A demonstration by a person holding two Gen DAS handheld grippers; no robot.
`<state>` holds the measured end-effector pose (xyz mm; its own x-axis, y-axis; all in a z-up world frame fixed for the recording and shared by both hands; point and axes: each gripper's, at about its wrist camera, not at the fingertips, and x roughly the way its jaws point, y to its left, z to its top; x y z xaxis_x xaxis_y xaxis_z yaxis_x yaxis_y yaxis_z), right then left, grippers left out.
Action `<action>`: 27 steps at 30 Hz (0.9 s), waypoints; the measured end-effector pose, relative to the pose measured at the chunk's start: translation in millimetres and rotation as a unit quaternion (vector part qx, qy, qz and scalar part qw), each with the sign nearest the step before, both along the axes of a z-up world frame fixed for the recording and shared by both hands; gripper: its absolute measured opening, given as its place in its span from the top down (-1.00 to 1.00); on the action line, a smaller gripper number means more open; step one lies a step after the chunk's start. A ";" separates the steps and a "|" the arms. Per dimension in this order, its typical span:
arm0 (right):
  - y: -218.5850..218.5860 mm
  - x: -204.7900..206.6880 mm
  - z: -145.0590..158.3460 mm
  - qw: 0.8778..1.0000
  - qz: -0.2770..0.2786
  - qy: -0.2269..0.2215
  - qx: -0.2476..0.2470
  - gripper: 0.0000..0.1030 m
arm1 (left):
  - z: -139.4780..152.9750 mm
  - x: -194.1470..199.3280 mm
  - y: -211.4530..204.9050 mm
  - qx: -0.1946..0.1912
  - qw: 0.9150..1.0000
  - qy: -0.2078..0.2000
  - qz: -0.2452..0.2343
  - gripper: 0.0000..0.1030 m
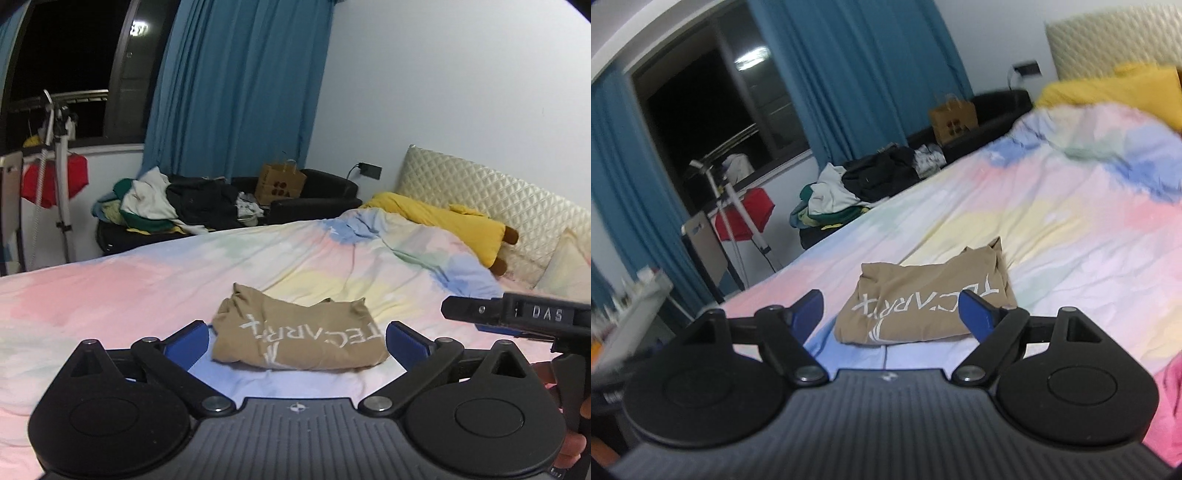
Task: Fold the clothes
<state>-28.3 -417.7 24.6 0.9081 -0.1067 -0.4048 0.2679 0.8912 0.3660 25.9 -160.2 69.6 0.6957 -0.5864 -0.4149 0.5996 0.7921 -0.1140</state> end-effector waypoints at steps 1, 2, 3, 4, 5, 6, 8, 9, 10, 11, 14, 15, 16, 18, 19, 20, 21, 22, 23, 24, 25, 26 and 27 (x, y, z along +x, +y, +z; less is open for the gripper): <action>5.9 -3.0 -2.2 1.000 0.003 -0.001 -0.010 -0.59 | -0.5 -6.2 2.5 0.003 1.000 -0.005 0.002 -0.99; 11.7 -5.8 -4.5 1.000 0.007 -0.002 -0.020 -0.59 | -1.1 -12.0 5.0 0.005 1.000 -0.011 0.005 -0.99; 17.0 -8.5 -7.9 1.000 0.009 -0.004 -0.028 -0.59 | -2.4 -16.0 7.7 0.006 1.000 -0.016 0.009 -0.99; 21.5 -9.8 -10.5 0.999 0.010 -0.005 -0.034 -0.59 | -4.4 -21.1 9.2 0.010 1.000 -0.025 0.014 -0.99; 25.8 -10.9 -12.9 0.999 0.010 -0.006 -0.040 -0.59 | -6.9 -26.1 9.3 0.014 0.999 -0.037 0.020 -0.99; 29.7 -11.9 -15.0 0.999 0.010 -0.008 -0.047 -0.59 | -9.3 -30.9 9.5 0.017 0.998 -0.047 0.025 -0.99; 37.6 -13.9 -18.6 0.998 0.009 -0.013 -0.062 -0.59 | -13.4 -37.1 11.0 0.016 0.998 -0.053 0.025 -0.99; 41.2 -14.4 -20.8 0.997 0.010 -0.017 -0.072 -0.59 | -15.9 -39.1 11.6 0.016 0.998 -0.054 0.025 -0.99; 44.2 -14.0 -22.5 0.996 0.009 -0.019 -0.081 -0.59 | -19.0 -40.2 12.1 0.016 0.998 -0.055 0.027 -0.99; 46.4 -13.2 -24.6 0.996 0.010 -0.020 -0.088 -0.59 | -22.0 -41.2 12.5 0.017 0.998 -0.056 0.029 -0.99; 50.9 -10.1 -31.0 0.995 0.009 -0.020 -0.101 -0.59 | -29.9 -42.2 12.7 0.031 0.997 -0.060 0.033 -0.99; 52.2 -8.8 -33.3 0.994 0.008 -0.020 -0.106 -0.59 | -32.3 -41.9 13.4 0.033 0.997 -0.061 0.034 -0.99; 54.1 -8.0 -35.6 0.993 0.007 -0.020 -0.112 -0.59 | -34.6 -41.7 14.4 0.035 0.997 -0.062 0.034 -0.99; 55.5 -6.5 -41.1 0.993 0.002 -0.018 -0.116 -0.59 | -37.8 -41.8 17.5 0.034 0.997 -0.065 0.036 -0.99; 56.1 -5.7 -43.9 0.993 -0.001 -0.017 -0.118 -0.59 | -38.8 -41.7 18.7 0.036 0.996 -0.068 0.037 -0.99; 56.8 -5.0 -46.7 0.993 -0.003 -0.016 -0.120 -0.59 | -39.7 -41.6 19.8 0.037 0.996 -0.070 0.039 -0.99; 57.1 -4.9 -47.9 0.992 -0.005 -0.017 -0.122 -0.59 | -40.5 -41.5 21.0 0.038 0.996 -0.072 0.041 -0.99; 57.4 -5.0 -48.8 0.992 -0.007 -0.018 -0.123 -0.59 | -40.8 -41.2 22.6 0.037 0.996 -0.072 0.043 -0.99; 57.6 -5.1 -49.8 0.992 -0.008 -0.018 -0.125 -0.59 | -41.0 -40.8 24.2 0.034 0.996 -0.072 0.044 -0.99; 57.6 -5.2 -51.3 0.992 -0.010 -0.019 -0.125 -0.59 | -41.1 -39.9 25.7 0.031 0.996 -0.068 0.044 -0.99; 57.6 -5.4 -52.9 0.992 -0.012 -0.019 -0.124 -0.59 | -41.1 -39.2 27.1 0.028 0.997 -0.066 0.043 -0.99; 57.3 -5.8 -54.4 0.992 -0.016 -0.018 -0.122 -0.59 | -41.3 -38.7 28.0 0.026 0.997 -0.065 0.043 -0.99; 57.8 -6.9 -55.4 0.992 -0.019 -0.020 -0.124 -0.59 | -41.5 -38.7 28.7 0.027 0.997 -0.065 0.043 -0.99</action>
<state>-35.2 -360.0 -30.9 0.9167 -0.2322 -0.3253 0.2920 0.9448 0.1486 -12.8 -131.6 28.1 0.7927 -0.5012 -0.3470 0.5355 0.8446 0.0034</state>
